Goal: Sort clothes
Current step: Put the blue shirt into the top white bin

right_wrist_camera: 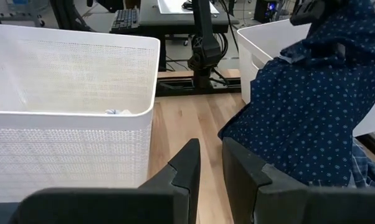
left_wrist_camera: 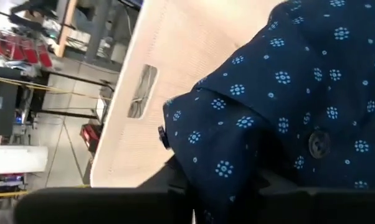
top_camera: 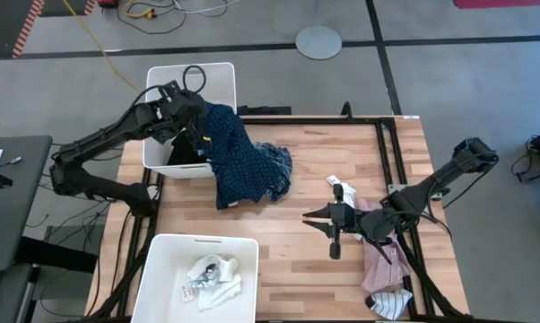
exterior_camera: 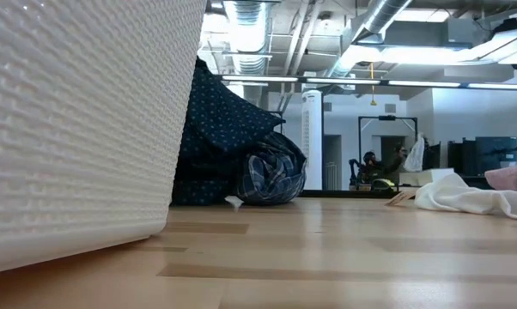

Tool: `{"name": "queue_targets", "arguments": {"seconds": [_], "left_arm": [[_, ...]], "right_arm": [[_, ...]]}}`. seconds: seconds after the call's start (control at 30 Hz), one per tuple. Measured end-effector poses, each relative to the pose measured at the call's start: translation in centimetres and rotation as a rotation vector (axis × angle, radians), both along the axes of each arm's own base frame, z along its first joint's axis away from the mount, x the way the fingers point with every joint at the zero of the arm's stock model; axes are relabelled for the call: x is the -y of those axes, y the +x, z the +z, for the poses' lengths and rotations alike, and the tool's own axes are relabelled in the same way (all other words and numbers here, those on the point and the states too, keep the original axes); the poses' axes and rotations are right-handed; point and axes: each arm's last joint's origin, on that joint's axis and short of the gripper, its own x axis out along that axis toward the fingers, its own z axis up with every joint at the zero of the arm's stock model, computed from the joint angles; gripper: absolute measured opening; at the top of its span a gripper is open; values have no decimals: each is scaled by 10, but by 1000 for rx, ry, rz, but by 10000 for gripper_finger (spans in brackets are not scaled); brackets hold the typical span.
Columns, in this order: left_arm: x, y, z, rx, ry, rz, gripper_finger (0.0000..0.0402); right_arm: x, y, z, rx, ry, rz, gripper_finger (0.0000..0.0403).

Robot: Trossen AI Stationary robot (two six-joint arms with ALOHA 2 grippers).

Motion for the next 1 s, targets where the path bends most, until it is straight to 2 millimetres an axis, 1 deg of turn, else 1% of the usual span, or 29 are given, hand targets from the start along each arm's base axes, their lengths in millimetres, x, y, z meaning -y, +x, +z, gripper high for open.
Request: {"name": "queue_targets", "arguments": {"seconds": [0.3, 0.43, 0.5, 0.6, 0.7, 0.83, 1.0], "left_arm": [[4, 0, -7, 53, -136, -55, 194], [6, 0, -3, 101, -189, -98, 232], [10, 2, -1, 130, -249, -171, 240], [20, 8, 0, 162, -347, -330, 241], [35, 14, -2, 132, -423, -483, 239], [57, 23, -2, 106, -444, -624, 238], [82, 30, -2, 85, -447, -753, 237]], "right_arm": [[0, 0, 0, 1, 9, -2, 84], [0, 0, 0, -4, 6, -2, 84], [0, 0, -1, -5, 5, -2, 84], [0, 0, -2, -14, -1, -2, 84], [0, -1, -2, -22, -6, -2, 84], [0, -1, -3, -27, -9, -2, 84], [1, -1, -5, -43, -20, -2, 84]]}}
